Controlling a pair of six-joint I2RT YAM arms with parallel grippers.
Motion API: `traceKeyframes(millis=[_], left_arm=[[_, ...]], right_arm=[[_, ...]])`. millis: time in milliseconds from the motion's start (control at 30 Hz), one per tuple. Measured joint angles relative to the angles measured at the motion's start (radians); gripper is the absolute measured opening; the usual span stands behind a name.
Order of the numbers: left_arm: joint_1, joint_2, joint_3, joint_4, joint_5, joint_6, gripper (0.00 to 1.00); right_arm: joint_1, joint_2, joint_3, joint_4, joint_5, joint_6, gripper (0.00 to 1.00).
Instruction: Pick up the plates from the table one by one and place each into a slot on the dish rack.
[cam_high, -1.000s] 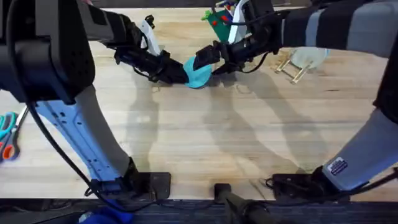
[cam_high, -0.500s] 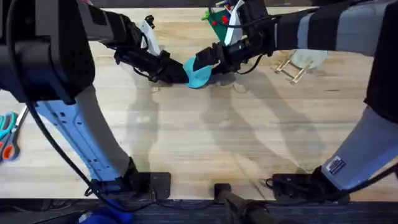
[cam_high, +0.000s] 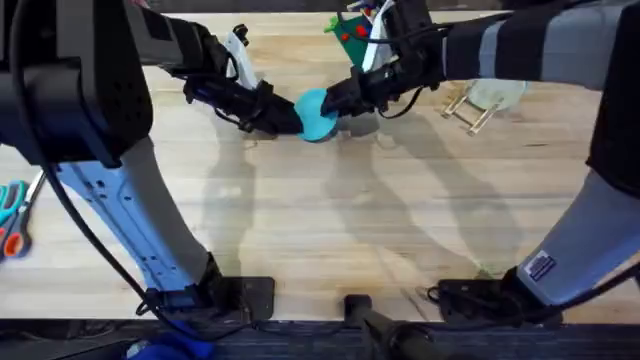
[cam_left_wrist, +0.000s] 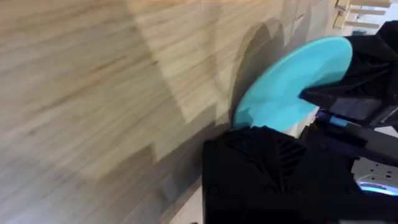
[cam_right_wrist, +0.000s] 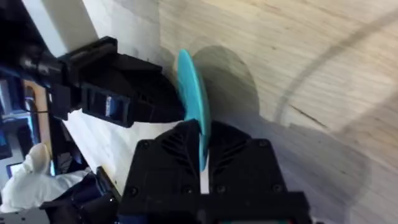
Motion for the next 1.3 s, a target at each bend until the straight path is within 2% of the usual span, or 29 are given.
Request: traceKeyframes(millis=[267, 467, 700, 933, 1133, 1200, 1300], left_arm=[[0.001, 0.000, 0.004, -0.010, -0.001, -0.002, 0.042], [-0.003, 0.020, 0.080, -0.122, -0.061, -0.002, 0.042], [-0.003, -0.005, 0.234, -0.241, -0.228, -0.009, 0.042], [-0.003, -0.183, 0.381, -0.324, -0.447, -0.043, 0.041], [-0.003, -0.306, 0.425, -0.352, -0.593, -0.077, 0.044], [-0.003, -0.319, 0.426, -0.368, -0.630, -0.082, 0.081], [-0.003, -0.320, 0.425, -0.385, -0.674, -0.085, 0.215]], right_arm=[[-0.002, 0.000, 0.000, 0.001, -0.013, 0.006, 0.036], [0.001, 0.000, 0.000, 0.001, -0.020, 0.007, 0.030], [-0.007, 0.000, 0.000, 0.001, -0.029, 0.007, 0.030], [-0.060, 0.000, 0.020, -0.004, -0.073, 0.006, 0.030], [-0.101, -0.047, 0.047, -0.009, -0.080, -0.008, 0.030], [-0.116, -0.088, 0.054, -0.017, -0.078, -0.026, 0.030], [-0.143, -0.165, 0.074, -0.068, -0.060, -0.073, 0.031]])
